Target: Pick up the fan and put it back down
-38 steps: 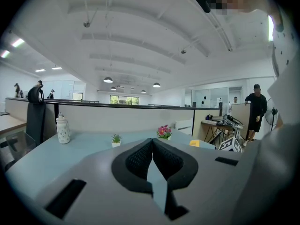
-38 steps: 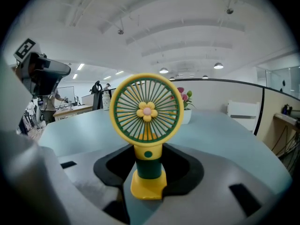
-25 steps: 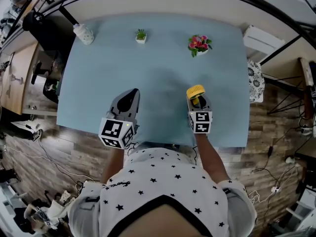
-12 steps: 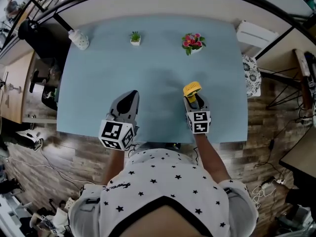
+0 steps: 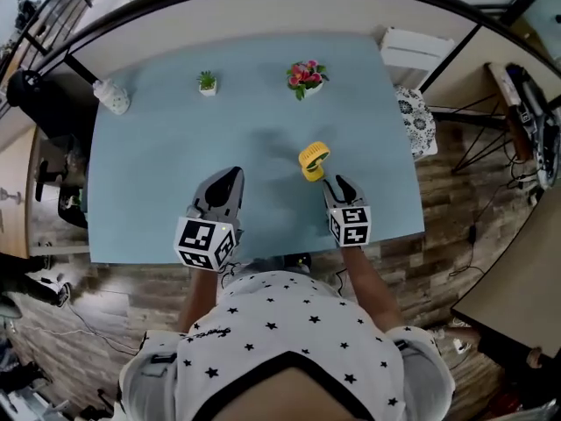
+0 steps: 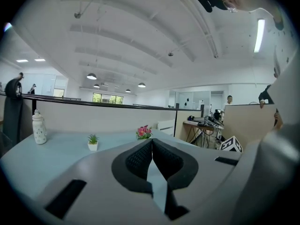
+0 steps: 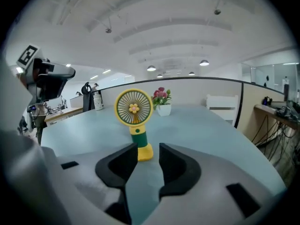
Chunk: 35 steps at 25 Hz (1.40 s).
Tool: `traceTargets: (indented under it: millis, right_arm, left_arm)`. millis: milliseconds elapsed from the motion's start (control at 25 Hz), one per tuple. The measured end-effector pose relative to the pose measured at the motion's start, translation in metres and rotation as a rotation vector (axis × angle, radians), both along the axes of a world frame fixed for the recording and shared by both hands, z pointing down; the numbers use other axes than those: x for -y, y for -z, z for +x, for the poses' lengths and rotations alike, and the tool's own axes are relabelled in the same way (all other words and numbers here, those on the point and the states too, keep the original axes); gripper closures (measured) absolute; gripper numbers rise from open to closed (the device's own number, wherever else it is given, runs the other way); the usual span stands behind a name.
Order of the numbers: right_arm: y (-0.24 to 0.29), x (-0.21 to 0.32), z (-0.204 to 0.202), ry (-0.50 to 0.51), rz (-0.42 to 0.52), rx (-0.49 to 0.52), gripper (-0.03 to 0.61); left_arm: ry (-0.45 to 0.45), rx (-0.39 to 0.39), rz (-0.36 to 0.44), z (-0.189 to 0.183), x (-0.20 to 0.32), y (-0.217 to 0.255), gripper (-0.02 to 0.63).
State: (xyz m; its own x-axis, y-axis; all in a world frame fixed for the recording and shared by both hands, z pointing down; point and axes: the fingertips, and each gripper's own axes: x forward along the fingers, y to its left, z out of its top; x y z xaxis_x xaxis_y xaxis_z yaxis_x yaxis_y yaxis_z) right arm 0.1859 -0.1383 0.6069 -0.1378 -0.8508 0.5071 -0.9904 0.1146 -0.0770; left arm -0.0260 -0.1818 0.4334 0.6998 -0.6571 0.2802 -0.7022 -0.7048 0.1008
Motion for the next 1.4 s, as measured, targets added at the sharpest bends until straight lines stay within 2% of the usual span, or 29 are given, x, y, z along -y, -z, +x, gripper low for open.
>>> traceTargets:
  millis: [160, 320, 800, 1080, 1400]
  right_arm:
    - [0.023, -0.009, 0.018, -0.085, 0.058, 0.049, 0.485]
    - [0.055, -0.013, 0.032, -0.131, 0.156, 0.104, 0.578]
    - [0.159, 0.008, 0.001, 0.001, 0.399, 0.167, 0.578]
    - [0.188, 0.014, -0.020, 0.068, 0.451, 0.183, 0.580]
    - [0.195, 0.017, -0.032, 0.099, 0.461, 0.198, 0.580]
  left_arm:
    - [-0.036, -0.014, 0.000, 0.012, -0.003, 0.000, 0.586]
    - [-0.051, -0.024, 0.009, 0.019, -0.005, 0.001, 0.586]
    - [-0.010, -0.012, 0.031, 0.003, -0.007, 0.006, 0.586]
    - [0.016, -0.011, 0.021, -0.008, -0.008, 0.005, 0.586]
    - [0.019, -0.007, 0.016, -0.012, -0.008, 0.003, 0.586]
